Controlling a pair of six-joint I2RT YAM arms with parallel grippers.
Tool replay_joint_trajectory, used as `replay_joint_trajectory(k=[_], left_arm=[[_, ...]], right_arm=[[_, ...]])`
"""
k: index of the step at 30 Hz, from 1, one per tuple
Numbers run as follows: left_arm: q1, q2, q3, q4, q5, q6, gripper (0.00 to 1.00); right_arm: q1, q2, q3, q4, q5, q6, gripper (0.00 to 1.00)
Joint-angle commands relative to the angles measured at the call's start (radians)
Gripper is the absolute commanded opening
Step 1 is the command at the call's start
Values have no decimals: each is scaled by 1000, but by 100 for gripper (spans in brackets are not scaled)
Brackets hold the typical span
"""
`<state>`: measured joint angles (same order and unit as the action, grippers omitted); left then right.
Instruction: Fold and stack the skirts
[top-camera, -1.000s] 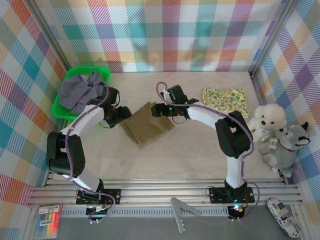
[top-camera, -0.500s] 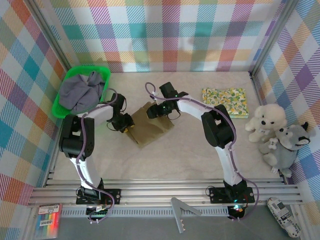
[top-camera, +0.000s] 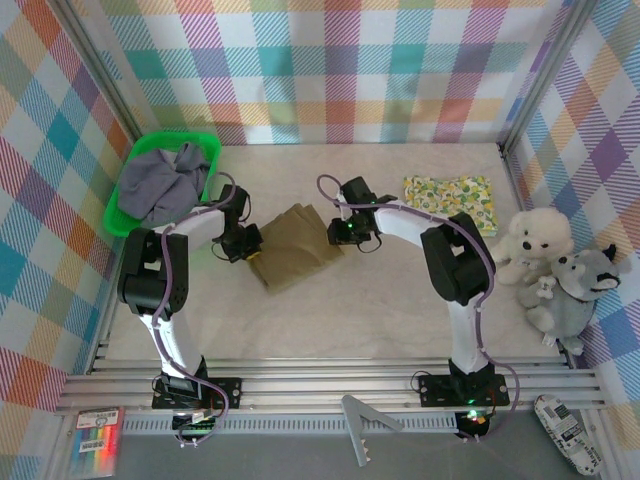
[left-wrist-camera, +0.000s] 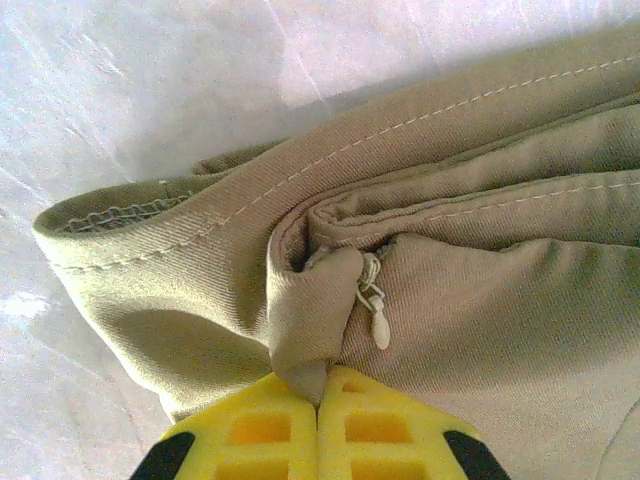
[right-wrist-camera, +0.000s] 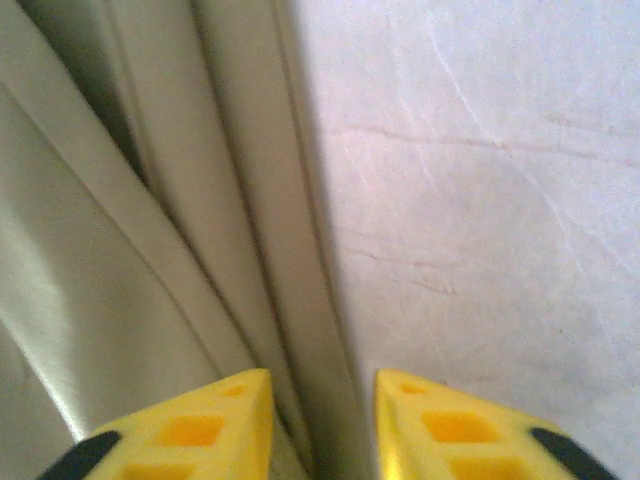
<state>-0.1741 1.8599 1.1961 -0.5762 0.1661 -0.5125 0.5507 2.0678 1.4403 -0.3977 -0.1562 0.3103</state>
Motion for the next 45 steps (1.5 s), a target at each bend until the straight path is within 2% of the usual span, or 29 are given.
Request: replay_joint_trajectory(k=[1,5,9,13,15,17,20,25,29,38,45], left_arm=[[16,37,7,-53,-59,69,0],[13,51,9,-33,-18,120,0],[-5,84,33,-34,17,163,0],[-41,115,68,-45,36,229,0],[-44,120,76,-41,48,257,0],[-42,123,83,-37,60,287,0],[-38,126,96,-39,76,320,0],[-32,148,108,-44,75,342,0],[-23,161,108,-39,87,339,0],[-13,159,106,-38,102,338,0],[-9,146,115,-40,117,335,1]], right_arm=[[20,-37,-56,-17,4,13,20],[51,-70,-137,-7,4,41,0],[67,-142,-245,11,-30,157,0],[88,-235,-355,71,-130,318,0],[88,-273,-393,100,-124,385,7],[81,-302,-400,89,-41,413,21],[51,-318,-373,73,73,401,31],[1,-242,-227,75,100,257,30],[-1,-133,-91,79,6,143,30],[-2,-3,55,101,-195,40,34],[-2,90,145,51,-209,27,41]])
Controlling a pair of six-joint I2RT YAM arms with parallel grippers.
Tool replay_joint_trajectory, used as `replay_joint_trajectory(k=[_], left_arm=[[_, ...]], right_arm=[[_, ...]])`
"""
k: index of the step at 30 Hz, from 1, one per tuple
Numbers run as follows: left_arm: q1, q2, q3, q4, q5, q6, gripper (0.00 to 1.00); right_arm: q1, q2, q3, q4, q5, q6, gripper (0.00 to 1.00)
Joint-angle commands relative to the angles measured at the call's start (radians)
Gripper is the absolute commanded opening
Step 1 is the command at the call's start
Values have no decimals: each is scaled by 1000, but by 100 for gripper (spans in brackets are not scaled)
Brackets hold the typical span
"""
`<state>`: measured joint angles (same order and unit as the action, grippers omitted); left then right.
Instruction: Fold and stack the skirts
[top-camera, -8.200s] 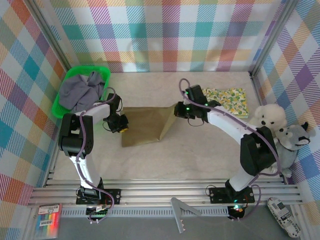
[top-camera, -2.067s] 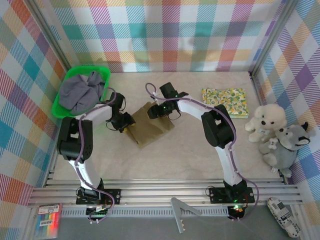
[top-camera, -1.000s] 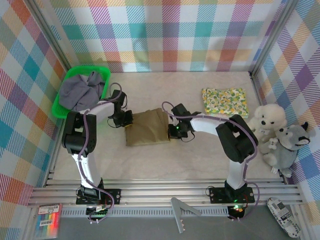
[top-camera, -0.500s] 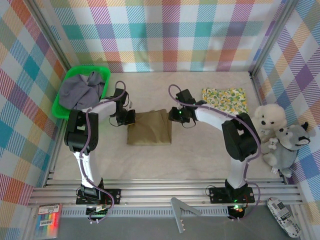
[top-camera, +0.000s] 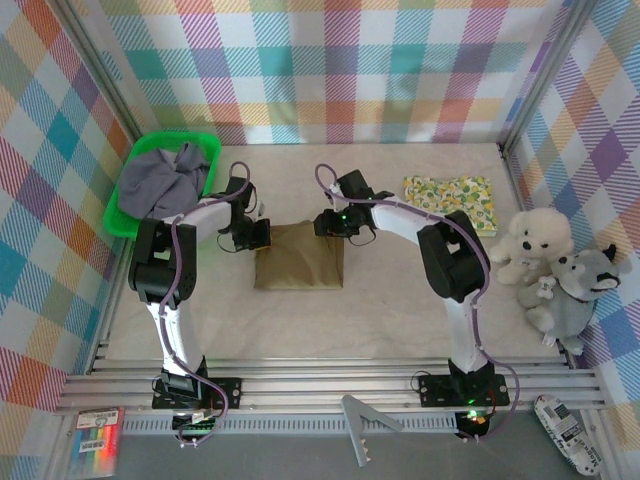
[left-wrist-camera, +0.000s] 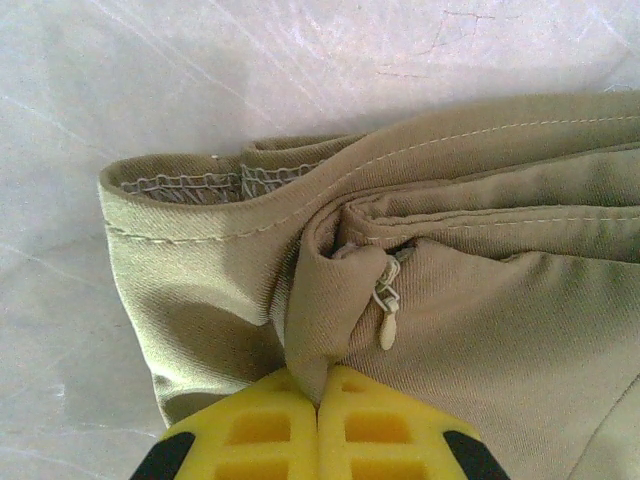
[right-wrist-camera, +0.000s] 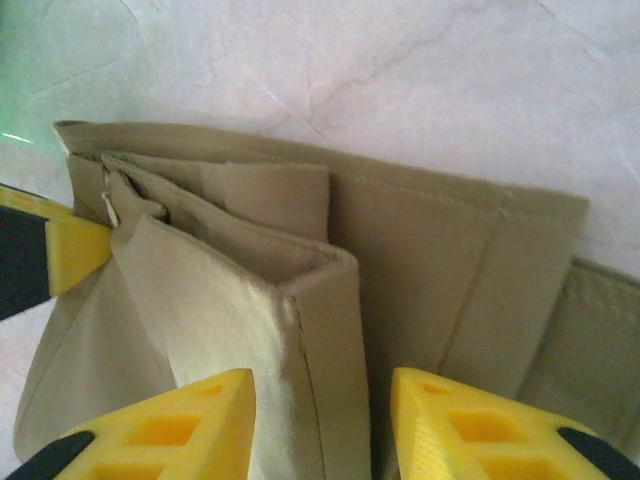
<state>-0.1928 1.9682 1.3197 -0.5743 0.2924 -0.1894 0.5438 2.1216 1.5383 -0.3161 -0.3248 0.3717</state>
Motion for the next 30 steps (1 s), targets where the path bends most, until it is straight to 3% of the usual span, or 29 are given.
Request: replay_joint_trajectory(k=[1,3,5,6,11,18,21,23,26,30], left_arm=[[11,33,-6,-45,-2,10,1],[16,16,-1,-47,21,3,1],[24,-23,3,-51,50,-9,1],[27,-44,3,-52,62,-15,2],[29,-153,-23,-10,128,-52,8],[33,-87,20,-34,-25,-125,21],[33,-71,39,-56,-95,-183,45],[33,-97,39,-62,-112,-228,53],[30,-193,5,-38,-53,-298,54],[-9,-280,-37,43,125,-391,52]], right_arm=[[6,49,62,-37,-44,-32,41],[6,57,76,-32,-65,-25,32],[5,39,77,-26,-60,-7,10],[4,18,68,-19,-51,3,5],[-19,-116,-59,97,8,105,0],[-59,-24,-63,142,18,168,2],[-59,36,10,119,0,139,10],[-59,41,38,99,2,138,18],[-53,-15,16,93,30,132,31],[-28,-121,-38,12,194,129,33]])
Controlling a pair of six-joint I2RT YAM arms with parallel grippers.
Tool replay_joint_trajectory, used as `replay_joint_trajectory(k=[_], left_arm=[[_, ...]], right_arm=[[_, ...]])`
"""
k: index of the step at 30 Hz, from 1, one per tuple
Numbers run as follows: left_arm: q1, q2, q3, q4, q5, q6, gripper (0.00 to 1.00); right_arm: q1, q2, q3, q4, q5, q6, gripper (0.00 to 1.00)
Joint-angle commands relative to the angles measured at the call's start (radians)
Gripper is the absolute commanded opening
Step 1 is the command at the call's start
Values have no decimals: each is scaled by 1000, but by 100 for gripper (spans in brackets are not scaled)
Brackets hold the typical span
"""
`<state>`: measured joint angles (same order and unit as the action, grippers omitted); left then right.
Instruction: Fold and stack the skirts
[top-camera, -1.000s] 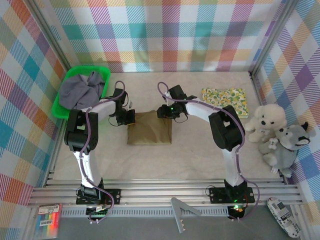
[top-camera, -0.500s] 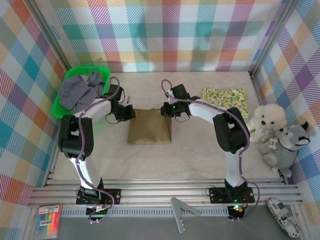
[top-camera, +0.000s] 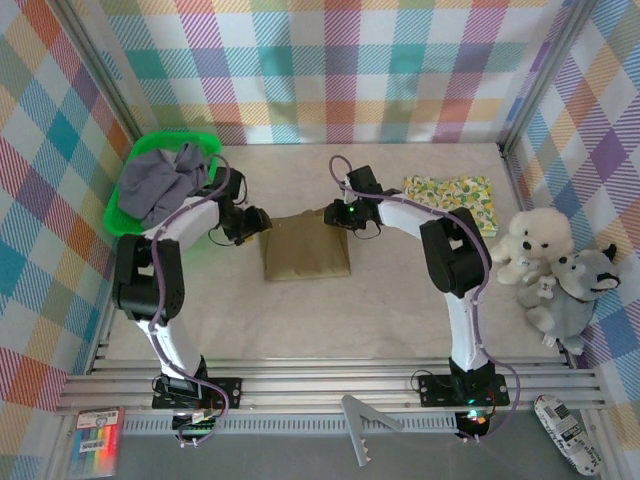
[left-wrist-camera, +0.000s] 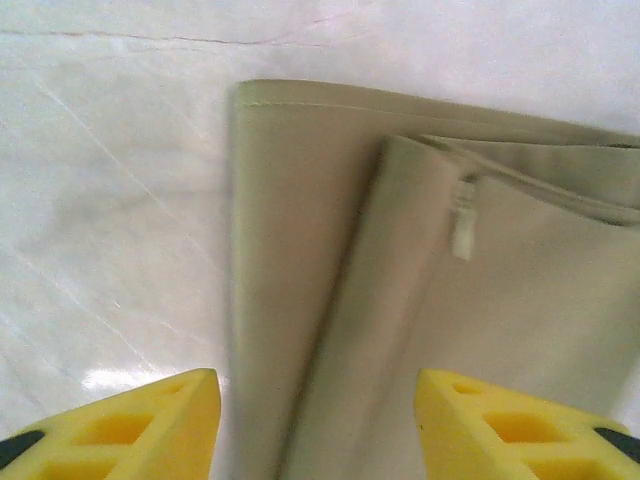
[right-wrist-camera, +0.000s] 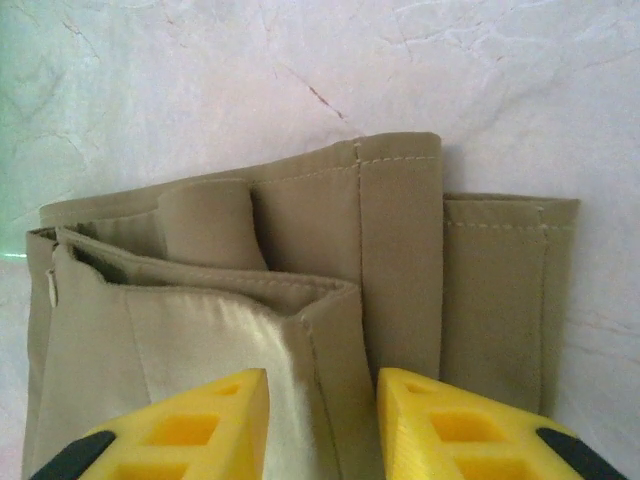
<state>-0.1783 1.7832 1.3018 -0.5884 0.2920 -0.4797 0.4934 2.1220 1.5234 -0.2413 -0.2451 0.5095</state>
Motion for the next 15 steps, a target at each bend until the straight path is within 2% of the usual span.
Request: replay_joint_trajectory(k=[1,3,6,9,13,15], left_arm=[[-42,-97,-24,77,156,-123,52],[-89,-68,-14,97,172,-176,47],[-126,27,25,105,143,-243,36],[-127,119,55,149,125,-308,32],[-127,224,104,108,-31,-304,32],[-125,278,126,68,-51,-291,33]], right_arm=[[30,-142,-41,-73,155,-5,27],[41,-167,-73,-63,134,-2,10],[43,-139,-72,-42,20,41,0],[54,-89,-54,-4,-33,75,0],[56,-33,-6,-44,21,114,1],[56,-50,-4,-70,57,106,16]])
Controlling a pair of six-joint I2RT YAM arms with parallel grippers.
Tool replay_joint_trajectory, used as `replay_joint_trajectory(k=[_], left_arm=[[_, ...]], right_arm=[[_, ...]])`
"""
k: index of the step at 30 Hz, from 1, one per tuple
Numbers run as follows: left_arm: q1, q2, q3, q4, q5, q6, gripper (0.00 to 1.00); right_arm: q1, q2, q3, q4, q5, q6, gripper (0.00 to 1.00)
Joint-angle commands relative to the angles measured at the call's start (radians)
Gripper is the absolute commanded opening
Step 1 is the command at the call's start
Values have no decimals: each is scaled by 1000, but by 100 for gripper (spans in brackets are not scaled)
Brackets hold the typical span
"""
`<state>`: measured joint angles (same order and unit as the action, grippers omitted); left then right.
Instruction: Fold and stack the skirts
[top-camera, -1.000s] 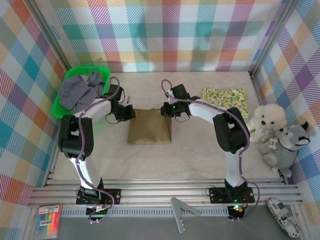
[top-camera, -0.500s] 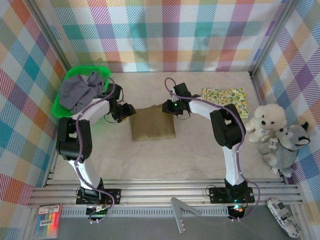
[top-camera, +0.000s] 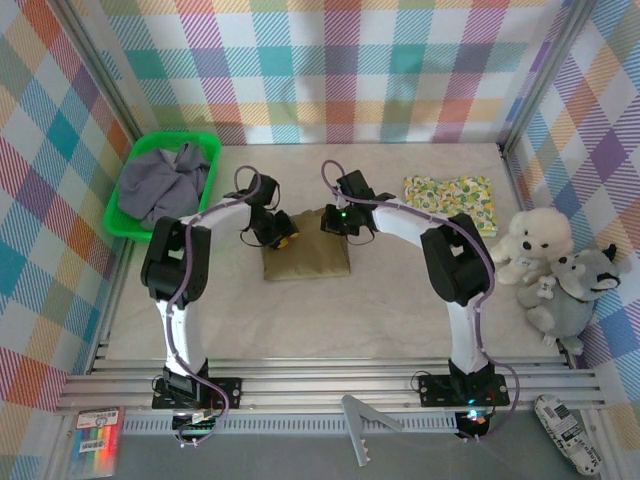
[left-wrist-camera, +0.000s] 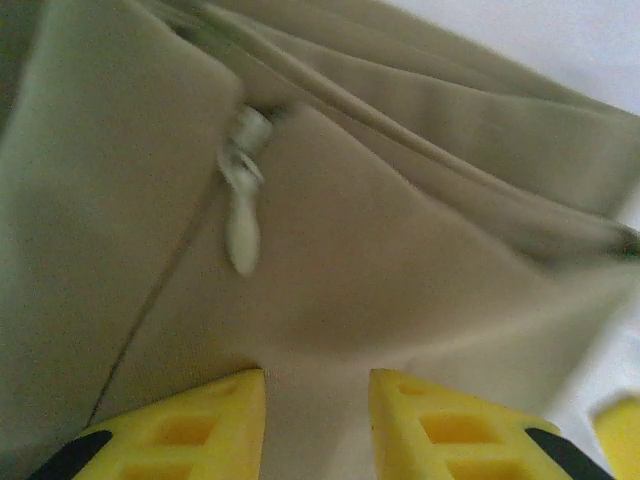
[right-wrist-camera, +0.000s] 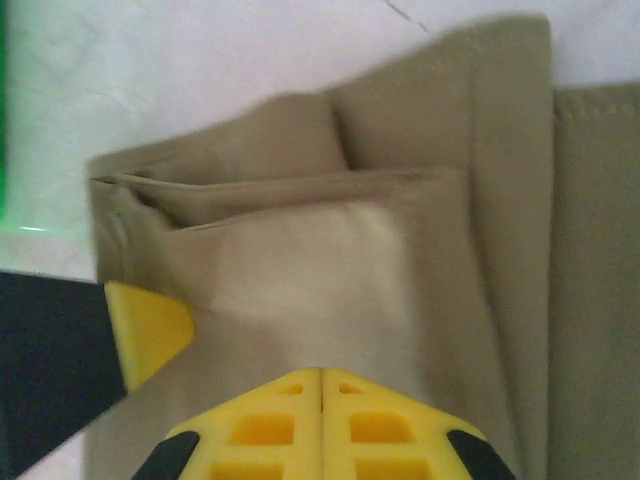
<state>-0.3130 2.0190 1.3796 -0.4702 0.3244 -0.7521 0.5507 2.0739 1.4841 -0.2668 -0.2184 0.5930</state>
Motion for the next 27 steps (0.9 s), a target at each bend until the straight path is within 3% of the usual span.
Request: replay_joint_trajectory(k=[1,2,5,10,14,20,27], left_arm=[[10,61,51,-64,-78,-17,34],[9,73,44,-62,-58,-16,34],[8,77,17,-54,-41,-15,40],[6,76,14,-69,-40,-2,43],[8,80,24,-81,-39,5,43],[8,85,25,-77,-30,8,43],[8,87,25,-77,-20,12,43]], right_arm=[[-3,-22,25,-52,51,8,26],[-7,-40,14,-64,71,-9,37],[-34,-63,-1,-136,83,-41,54],[-61,-24,8,-215,53,-54,68],[-61,28,56,-264,23,-47,69],[-58,74,68,-222,-173,-23,70],[-46,114,66,-217,-234,27,69]])
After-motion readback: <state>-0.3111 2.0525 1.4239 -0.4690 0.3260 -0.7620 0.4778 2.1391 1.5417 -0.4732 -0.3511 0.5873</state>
